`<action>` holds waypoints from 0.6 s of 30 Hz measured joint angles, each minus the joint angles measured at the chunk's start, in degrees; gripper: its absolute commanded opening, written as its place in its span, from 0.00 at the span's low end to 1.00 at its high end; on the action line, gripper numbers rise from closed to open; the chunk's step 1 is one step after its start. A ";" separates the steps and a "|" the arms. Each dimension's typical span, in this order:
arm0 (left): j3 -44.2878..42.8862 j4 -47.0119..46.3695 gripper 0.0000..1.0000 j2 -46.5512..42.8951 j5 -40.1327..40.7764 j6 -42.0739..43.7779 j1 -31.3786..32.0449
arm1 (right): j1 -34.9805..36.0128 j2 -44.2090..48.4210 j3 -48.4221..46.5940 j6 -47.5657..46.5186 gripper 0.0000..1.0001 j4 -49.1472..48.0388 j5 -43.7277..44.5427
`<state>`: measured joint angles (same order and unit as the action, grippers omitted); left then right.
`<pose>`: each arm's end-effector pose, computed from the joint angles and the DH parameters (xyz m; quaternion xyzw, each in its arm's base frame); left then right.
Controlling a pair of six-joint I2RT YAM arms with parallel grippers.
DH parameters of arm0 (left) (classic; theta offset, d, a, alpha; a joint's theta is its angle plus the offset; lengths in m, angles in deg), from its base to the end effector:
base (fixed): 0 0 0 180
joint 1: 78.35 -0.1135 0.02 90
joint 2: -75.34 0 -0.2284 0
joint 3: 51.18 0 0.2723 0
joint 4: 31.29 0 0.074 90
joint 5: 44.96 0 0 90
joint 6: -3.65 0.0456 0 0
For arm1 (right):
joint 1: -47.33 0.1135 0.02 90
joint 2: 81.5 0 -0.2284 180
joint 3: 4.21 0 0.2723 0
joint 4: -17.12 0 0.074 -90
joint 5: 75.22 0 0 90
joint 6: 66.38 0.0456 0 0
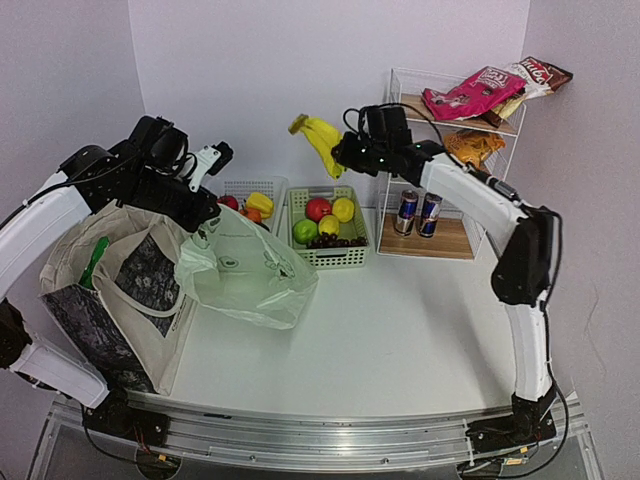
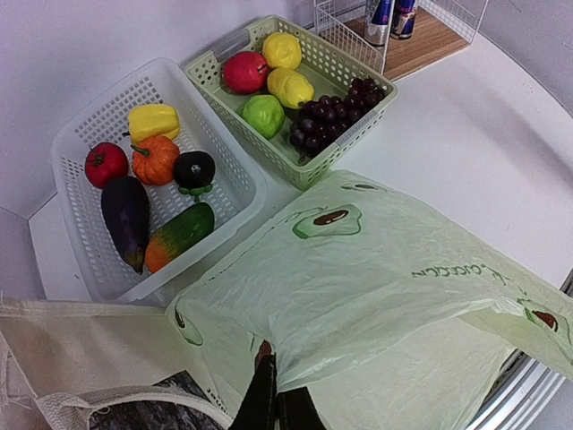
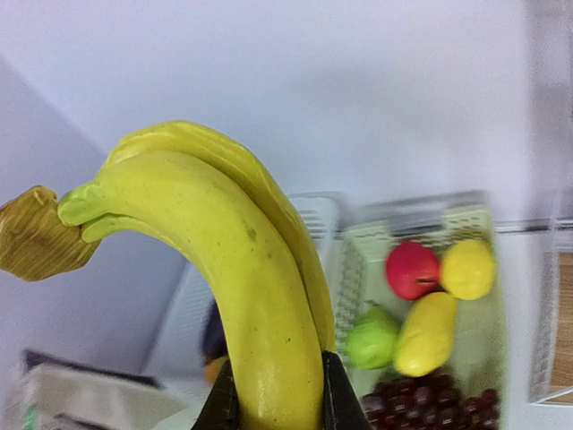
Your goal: Place the mixed food into the grocery bags and tie them
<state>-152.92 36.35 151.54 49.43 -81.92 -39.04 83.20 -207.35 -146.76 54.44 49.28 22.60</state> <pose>0.2342 -0.1873 0.3726 0.3258 0.8533 -0.0882 0.3975 0.4327 0.3052 0.3451 0.0063 0.7950 0.2868 0.5345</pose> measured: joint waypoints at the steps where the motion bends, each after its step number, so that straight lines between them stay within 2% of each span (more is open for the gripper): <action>1: 0.00 -0.12 0.00 0.01 -0.18 -0.02 0.00 | 0.60 3.69 3.43 1.10 0.00 -2.97 -3.67; 5: 0.00 -1.13 0.00 0.01 -1.30 -0.20 0.00 | 5.32 15.22 15.72 6.00 0.00 -17.24 -16.71; 10: 0.00 -1.63 0.00 0.29 -2.85 -0.95 0.00 | 15.72 17.24 20.33 9.16 0.00 -30.69 -29.27; 12: -0.01 -1.48 0.00 0.43 -3.83 -1.33 -0.04 | 19.56 16.95 22.90 10.95 0.00 -35.78 -31.18; 15: -1.01 -1.23 0.00 0.21 -4.85 -1.70 -0.52 | 19.84 17.33 27.81 10.52 0.00 -43.75 -33.85; 18: -1.87 -1.48 0.00 0.98 -6.24 -2.21 -0.65 | 19.97 18.67 33.81 7.48 0.00 -45.87 -35.92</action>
<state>-154.79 34.87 152.53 43.19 -84.13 -39.70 103.17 -188.67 -112.96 61.92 3.41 -13.32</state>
